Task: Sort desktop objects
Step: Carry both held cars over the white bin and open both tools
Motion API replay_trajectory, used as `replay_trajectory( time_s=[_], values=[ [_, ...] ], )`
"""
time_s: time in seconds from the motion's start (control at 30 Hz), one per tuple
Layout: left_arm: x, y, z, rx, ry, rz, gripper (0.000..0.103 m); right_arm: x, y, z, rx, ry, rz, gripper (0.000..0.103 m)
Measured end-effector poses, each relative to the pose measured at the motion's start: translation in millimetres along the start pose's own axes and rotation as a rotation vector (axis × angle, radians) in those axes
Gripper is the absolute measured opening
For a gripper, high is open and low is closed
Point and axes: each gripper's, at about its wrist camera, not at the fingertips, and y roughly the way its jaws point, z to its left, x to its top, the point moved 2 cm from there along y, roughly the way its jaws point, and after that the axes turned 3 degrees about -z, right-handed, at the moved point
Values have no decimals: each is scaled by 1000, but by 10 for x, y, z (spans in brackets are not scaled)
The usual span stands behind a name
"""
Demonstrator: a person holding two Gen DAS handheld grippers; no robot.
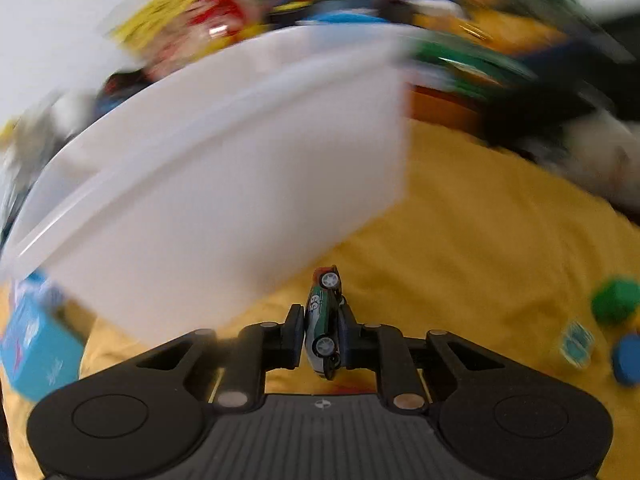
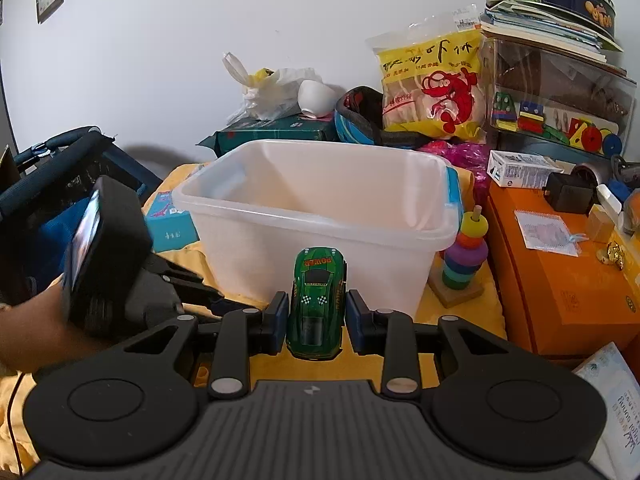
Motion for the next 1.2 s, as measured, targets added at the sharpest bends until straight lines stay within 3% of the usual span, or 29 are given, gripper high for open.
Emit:
replay_trajectory(
  time_s=[0.13, 0.2, 0.23, 0.3, 0.43, 0.57, 0.63, 0.67, 0.7, 0.8, 0.9, 0.97, 1.03, 1.1, 1.2],
  values=[
    [9, -165, -43, -107, -91, -51, 32, -10, -5, -12, 0, 1, 4, 34],
    [40, -238, 52, -62, -125, -83, 52, -9, -12, -21, -2, 1, 2, 34],
    [59, -243, 82, -38, -136, -95, 53, -5, -13, -26, -4, 1, 1, 34],
    [38, -176, 149, -51, -161, -68, 54, 5, -19, -31, -8, 0, -3, 34],
    [-29, 30, 137, -171, -225, 17, 54, 64, -25, -34, -16, -10, -20, 34],
    [-98, 202, 28, -141, -162, 71, 54, 273, 25, -42, -18, -34, -67, 34],
    [-111, 233, 14, -144, -141, 54, 45, 410, 77, -65, -20, -35, -97, 34],
    [-89, 226, 23, -137, -141, 45, 34, 466, 98, -76, -20, -30, -110, 34],
    [-71, 179, 14, -115, -139, 35, 34, 505, 119, -86, -19, -25, -120, 34],
    [105, -131, 69, -97, -163, -71, 34, 567, 179, -99, -20, -23, -124, 34],
    [269, -659, 112, -124, -175, -189, 34, 579, 163, -116, -21, -33, -133, 34],
    [389, -1027, 277, -100, -232, -292, 34, 599, 140, -154, -31, -26, -152, 34],
    [524, -1257, 508, -50, -296, -378, 34, 623, 124, -223, -26, 12, -173, 34],
    [731, -1322, 711, 42, -299, -436, 34, 652, 177, -276, -21, 44, -165, 34],
    [1020, -1045, 878, 140, -283, -420, 35, 716, 306, -304, -16, 69, -152, 34]
  ],
)
